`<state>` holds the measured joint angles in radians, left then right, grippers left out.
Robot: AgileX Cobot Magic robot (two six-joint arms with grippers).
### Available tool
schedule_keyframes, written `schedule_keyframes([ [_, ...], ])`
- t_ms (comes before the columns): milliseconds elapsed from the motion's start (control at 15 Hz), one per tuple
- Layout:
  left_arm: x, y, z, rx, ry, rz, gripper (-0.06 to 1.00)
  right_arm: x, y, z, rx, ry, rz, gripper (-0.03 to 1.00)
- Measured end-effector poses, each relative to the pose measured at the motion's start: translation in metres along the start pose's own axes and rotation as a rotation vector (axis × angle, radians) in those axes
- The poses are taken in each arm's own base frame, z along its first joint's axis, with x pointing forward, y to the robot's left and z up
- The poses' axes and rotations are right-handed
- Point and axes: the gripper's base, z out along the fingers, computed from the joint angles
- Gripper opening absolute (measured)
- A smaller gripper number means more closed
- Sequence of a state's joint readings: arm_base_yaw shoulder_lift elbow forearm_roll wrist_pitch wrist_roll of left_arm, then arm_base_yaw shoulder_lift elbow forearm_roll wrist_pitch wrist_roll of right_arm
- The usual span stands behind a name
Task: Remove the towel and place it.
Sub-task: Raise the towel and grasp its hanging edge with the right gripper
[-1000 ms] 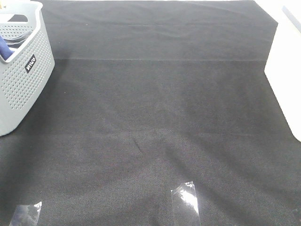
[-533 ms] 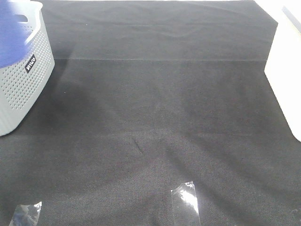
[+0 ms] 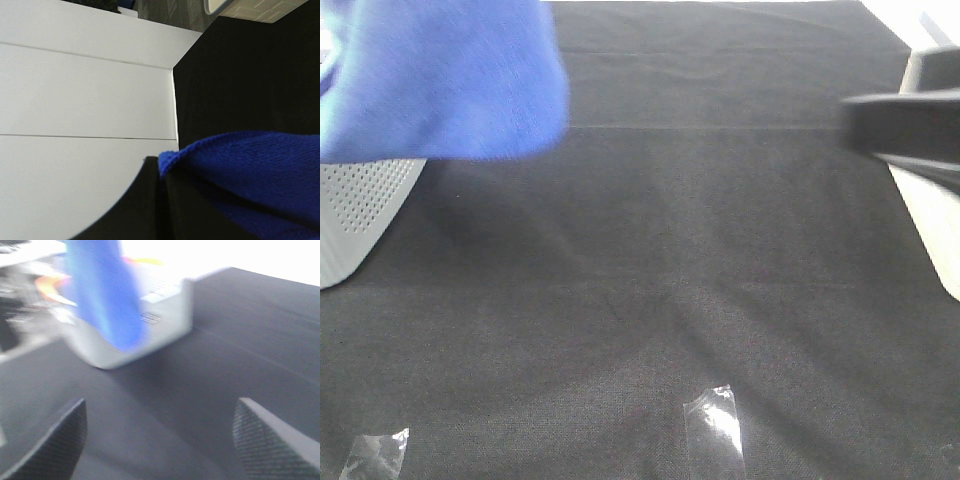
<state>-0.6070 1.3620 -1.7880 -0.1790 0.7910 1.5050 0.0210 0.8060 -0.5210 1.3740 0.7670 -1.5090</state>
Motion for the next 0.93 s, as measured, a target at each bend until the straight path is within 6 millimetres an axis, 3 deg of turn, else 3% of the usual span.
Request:
schedule_keyframes([
  [200,-0.016,-0.007,0.009,0.031,-0.055,0.021,0.0,0.009,-0.01,0.035,-0.257,-0.052,0.008,0.76],
  [467,-0.038,-0.013,0.011,0.054,-0.129,0.043,0.0,0.032,-0.033,0.073,-0.403,-0.047,0.07,0.76],
  [600,-0.044,-0.014,0.011,0.057,-0.149,0.049,0.0,0.032,-0.042,0.098,-0.47,-0.037,0.089,0.76],
  [933,-0.045,-0.014,0.011,0.052,-0.155,0.044,0.0,0.025,-0.017,0.146,-0.682,0.033,0.033,0.76],
])
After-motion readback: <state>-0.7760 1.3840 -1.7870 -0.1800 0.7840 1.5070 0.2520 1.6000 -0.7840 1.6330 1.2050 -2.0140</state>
